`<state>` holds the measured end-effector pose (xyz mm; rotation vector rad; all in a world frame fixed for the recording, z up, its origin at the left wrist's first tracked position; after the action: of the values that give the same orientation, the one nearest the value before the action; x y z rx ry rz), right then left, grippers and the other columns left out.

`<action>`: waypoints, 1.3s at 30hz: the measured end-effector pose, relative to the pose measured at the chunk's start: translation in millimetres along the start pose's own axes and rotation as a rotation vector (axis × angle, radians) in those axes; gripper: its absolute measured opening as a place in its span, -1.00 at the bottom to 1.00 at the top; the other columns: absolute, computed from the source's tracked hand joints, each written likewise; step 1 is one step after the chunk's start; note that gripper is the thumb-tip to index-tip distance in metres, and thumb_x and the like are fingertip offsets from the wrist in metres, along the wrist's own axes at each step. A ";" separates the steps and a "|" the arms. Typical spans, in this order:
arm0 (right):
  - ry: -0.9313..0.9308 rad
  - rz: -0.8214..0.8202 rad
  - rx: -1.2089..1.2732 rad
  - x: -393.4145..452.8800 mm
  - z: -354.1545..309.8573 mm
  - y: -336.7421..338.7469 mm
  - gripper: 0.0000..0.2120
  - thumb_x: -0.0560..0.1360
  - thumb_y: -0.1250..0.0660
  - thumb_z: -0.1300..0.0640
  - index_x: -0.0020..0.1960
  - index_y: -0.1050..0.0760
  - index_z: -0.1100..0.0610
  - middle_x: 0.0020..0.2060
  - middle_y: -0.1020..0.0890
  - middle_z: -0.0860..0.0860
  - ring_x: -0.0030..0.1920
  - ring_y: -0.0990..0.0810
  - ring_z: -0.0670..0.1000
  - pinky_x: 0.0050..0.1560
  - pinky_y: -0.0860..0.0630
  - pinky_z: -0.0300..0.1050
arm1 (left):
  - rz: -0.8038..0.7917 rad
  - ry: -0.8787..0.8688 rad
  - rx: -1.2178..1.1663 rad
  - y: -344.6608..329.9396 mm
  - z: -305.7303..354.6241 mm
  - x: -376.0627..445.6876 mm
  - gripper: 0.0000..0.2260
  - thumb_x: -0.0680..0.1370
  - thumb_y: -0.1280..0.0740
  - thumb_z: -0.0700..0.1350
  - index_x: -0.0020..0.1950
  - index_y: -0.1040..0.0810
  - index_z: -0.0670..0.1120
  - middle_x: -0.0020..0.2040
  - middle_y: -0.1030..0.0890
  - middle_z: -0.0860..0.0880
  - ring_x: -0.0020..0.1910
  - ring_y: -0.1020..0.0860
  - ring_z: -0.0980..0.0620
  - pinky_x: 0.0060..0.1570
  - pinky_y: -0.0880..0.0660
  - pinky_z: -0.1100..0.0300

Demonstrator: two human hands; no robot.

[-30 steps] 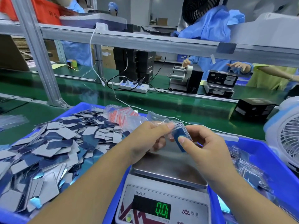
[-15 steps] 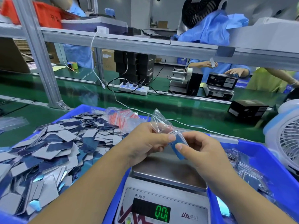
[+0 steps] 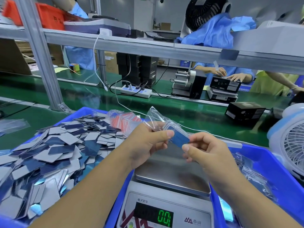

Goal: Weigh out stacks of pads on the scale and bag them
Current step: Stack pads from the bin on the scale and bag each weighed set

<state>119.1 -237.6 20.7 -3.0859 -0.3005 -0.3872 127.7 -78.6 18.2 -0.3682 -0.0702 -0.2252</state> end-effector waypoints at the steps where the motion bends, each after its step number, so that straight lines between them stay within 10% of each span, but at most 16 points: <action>1: -0.017 0.016 0.018 -0.1 2.2 0.7 -0.80 0.40 -0.48 0.39 -0.15 -0.59 0.12 -0.37 -0.63 0.07 -0.34 -0.63 0.05 -0.33 -0.55 -0.21 | -0.031 -0.001 0.022 -3.5 0.0 -0.6 -0.91 0.40 -0.50 -0.23 -0.21 -0.73 -0.04 -0.29 -0.60 0.03 -0.34 -0.54 0.15 -0.34 -0.53 0.34; 15: -0.072 0.025 0.248 -6.3 5.0 -6.0 -0.79 0.42 -0.37 0.46 -0.11 -0.65 0.20 -0.23 -0.68 0.19 -0.23 -0.67 0.09 -0.32 -0.57 -0.18 | -0.097 0.146 0.105 -21.5 -23.6 -5.3 -0.83 0.37 -0.55 -0.09 -0.06 -0.75 -0.05 -0.09 -0.71 -0.08 -0.14 -0.65 0.06 -0.33 -0.44 0.31; 19: -0.063 -0.065 0.245 -7.9 -3.3 -13.3 -0.80 0.32 -0.45 0.16 -0.05 -0.68 0.12 -0.18 -0.68 0.17 -0.19 -0.66 0.05 -0.33 -0.53 -0.20 | -0.049 0.094 0.160 -16.6 -18.3 -5.1 -0.81 0.34 -0.55 -0.01 -0.06 -0.74 0.05 -0.13 -0.71 -0.01 -0.13 -0.63 0.08 -0.27 -0.47 0.29; 33: 0.410 0.146 -0.610 -11.4 -40.1 3.4 -0.78 0.43 -0.43 0.13 -0.04 -0.55 -0.18 -0.17 -0.60 -0.20 -0.14 -0.56 -0.09 -0.11 -0.42 -0.38 | -0.047 -0.125 0.367 -15.3 -8.6 2.1 -0.61 0.43 -0.44 -0.46 0.02 -0.65 0.03 -0.14 -0.71 0.12 -0.11 -0.64 0.21 -0.08 -0.53 0.35; 39: 0.471 -0.001 -0.795 -10.1 -37.4 -6.8 -0.55 0.40 -0.49 0.30 0.01 -0.50 -0.22 -0.09 -0.58 -0.27 -0.09 -0.52 -0.13 -0.07 -0.40 -0.33 | -0.070 -0.052 0.420 -12.4 -15.8 2.0 -0.81 0.42 -0.48 -0.18 0.00 -0.68 0.03 -0.11 -0.70 0.07 -0.13 -0.62 0.16 -0.10 -0.52 0.26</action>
<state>99.0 -234.3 54.4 -3.5343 -0.1525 -1.5320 127.3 -96.1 8.0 0.0471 -0.1789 -0.2630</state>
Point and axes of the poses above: each hand's wrist, its own x-axis towards the middle knuckle, its own y-axis out of the back of the hand, z = x × y, the point moved 8 cm from there along x, towards the middle knuckle
